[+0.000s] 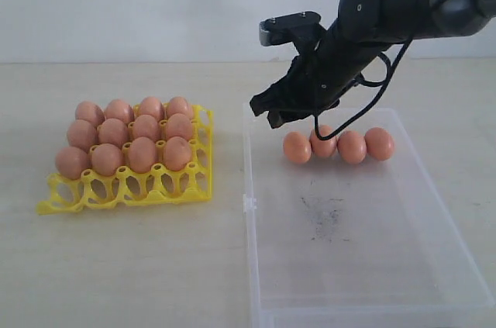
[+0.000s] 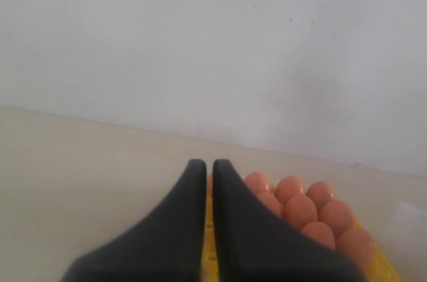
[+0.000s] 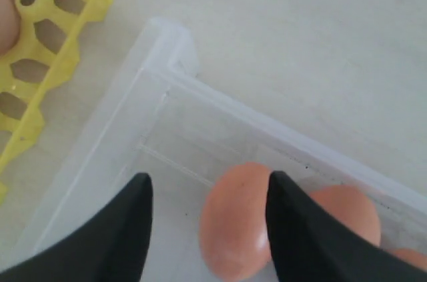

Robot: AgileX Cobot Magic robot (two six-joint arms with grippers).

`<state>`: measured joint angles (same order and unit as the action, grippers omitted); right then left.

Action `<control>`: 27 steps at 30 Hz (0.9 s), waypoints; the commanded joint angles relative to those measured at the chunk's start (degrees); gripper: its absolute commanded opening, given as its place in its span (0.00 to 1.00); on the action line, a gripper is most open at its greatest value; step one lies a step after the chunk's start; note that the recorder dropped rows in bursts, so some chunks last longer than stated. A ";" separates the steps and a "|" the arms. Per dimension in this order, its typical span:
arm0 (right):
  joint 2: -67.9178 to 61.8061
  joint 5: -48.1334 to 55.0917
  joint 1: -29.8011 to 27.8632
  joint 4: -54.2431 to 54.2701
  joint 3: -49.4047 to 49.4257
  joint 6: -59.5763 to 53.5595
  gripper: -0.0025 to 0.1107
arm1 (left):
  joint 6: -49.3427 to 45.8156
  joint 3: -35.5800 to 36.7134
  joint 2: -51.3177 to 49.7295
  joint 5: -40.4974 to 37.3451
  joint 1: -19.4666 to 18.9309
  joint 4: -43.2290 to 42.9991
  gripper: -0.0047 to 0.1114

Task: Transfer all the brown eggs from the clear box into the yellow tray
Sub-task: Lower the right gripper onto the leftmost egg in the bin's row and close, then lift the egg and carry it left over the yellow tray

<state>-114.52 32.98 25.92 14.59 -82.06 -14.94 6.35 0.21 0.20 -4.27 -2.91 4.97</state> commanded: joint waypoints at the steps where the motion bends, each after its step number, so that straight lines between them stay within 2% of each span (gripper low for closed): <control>1: -2.15 0.68 -0.27 -1.31 -1.28 -0.82 0.42 | 0.07 -0.21 -0.20 0.32 0.22 0.03 0.07; 19: -8.95 4.59 -0.27 -5.18 -4.21 -0.75 0.42 | 0.07 -0.21 -0.20 0.32 0.22 0.03 0.07; 27: -9.30 7.56 -0.27 -8.01 -4.21 -5.36 0.42 | 0.07 -0.21 -0.20 0.32 0.22 0.03 0.07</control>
<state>-123.55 38.76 25.82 7.72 -86.17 -17.62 6.35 0.21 0.20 -4.27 -2.91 4.97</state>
